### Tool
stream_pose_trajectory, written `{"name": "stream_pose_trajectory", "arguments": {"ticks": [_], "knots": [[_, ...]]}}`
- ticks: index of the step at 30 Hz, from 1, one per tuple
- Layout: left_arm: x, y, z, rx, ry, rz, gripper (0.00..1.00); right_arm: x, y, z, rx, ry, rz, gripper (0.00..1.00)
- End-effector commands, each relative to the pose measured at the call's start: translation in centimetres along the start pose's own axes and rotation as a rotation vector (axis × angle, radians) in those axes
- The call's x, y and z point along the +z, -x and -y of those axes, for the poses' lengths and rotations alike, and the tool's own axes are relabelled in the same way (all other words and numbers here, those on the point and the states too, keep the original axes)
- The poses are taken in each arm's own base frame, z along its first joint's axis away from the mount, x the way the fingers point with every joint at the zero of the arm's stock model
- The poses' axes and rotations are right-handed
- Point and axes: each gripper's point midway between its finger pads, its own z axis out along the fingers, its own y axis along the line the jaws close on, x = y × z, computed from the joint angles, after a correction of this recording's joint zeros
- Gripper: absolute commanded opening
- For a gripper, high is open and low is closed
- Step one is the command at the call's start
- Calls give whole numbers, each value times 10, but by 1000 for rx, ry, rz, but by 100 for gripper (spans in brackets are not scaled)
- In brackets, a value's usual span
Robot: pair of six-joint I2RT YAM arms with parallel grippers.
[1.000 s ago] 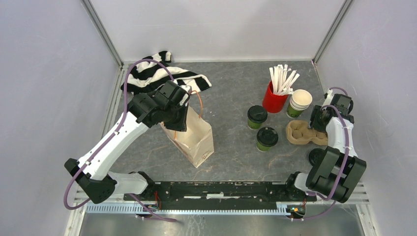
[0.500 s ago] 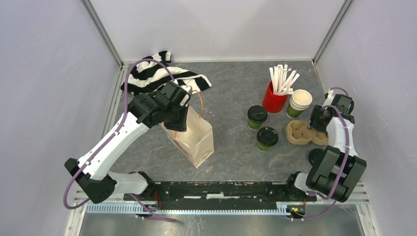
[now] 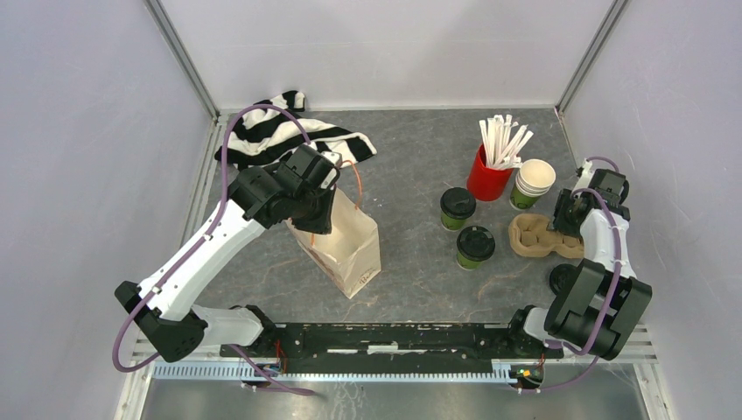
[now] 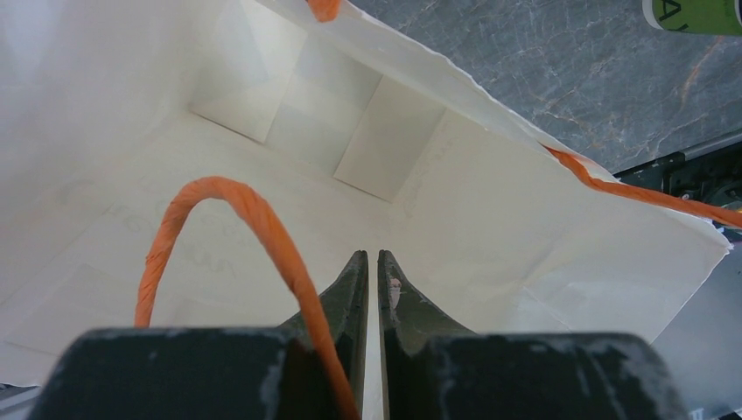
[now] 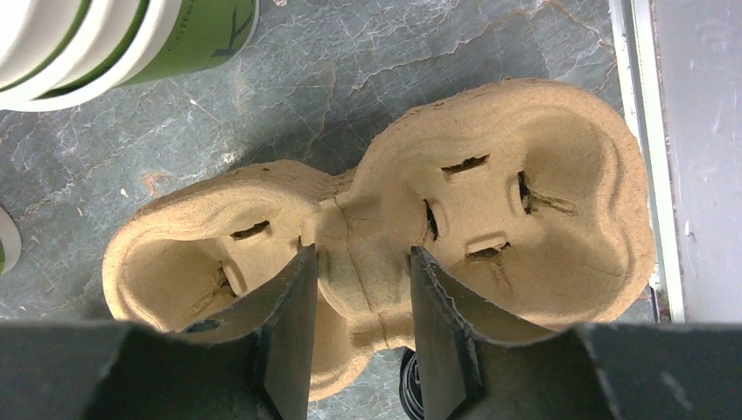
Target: Pack the takeout coffee
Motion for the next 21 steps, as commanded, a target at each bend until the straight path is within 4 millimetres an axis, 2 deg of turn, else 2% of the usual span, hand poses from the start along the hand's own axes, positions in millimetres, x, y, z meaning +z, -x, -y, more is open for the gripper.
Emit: {"name": "stream_pose_trajectory", "arguments": {"ticks": [1, 5, 10, 12, 14, 15, 16, 17, 18, 19, 20, 21], "knots": [[-4, 8, 0, 58, -5, 41, 15, -6, 14, 5, 7, -20, 37, 36], [-3, 8, 1, 65, -6, 44, 15, -25, 35, 10, -4, -55, 66, 32], [-3, 8, 2, 67, -7, 45, 15, -50, 53, 1, -44, -79, 117, 28], [-3, 8, 2, 70, -7, 44, 15, -46, 49, 1, -67, -88, 121, 26], [-4, 8, 2, 74, -4, 49, 15, -24, 28, 1, -80, -80, 47, 23], [-4, 8, 2, 78, -3, 51, 15, -22, 25, -5, -52, -38, 7, 20], [-5, 8, 2, 82, 0, 52, 15, -29, 33, -15, -45, 0, 20, 15], [-6, 8, 2, 85, 5, 54, 16, -44, 48, -13, -41, -29, 68, 13], [-7, 8, 1, 85, 11, 56, 16, -59, 60, -7, -36, -72, 121, 10], [-8, 9, 0, 85, 14, 59, 16, -65, 61, 3, -46, -129, 139, 5], [-8, 9, 0, 83, 14, 61, 16, -62, 51, 14, -53, -185, 114, 0], [-8, 9, 0, 83, 13, 61, 16, -52, 34, 19, -70, -205, 58, 0]]}}
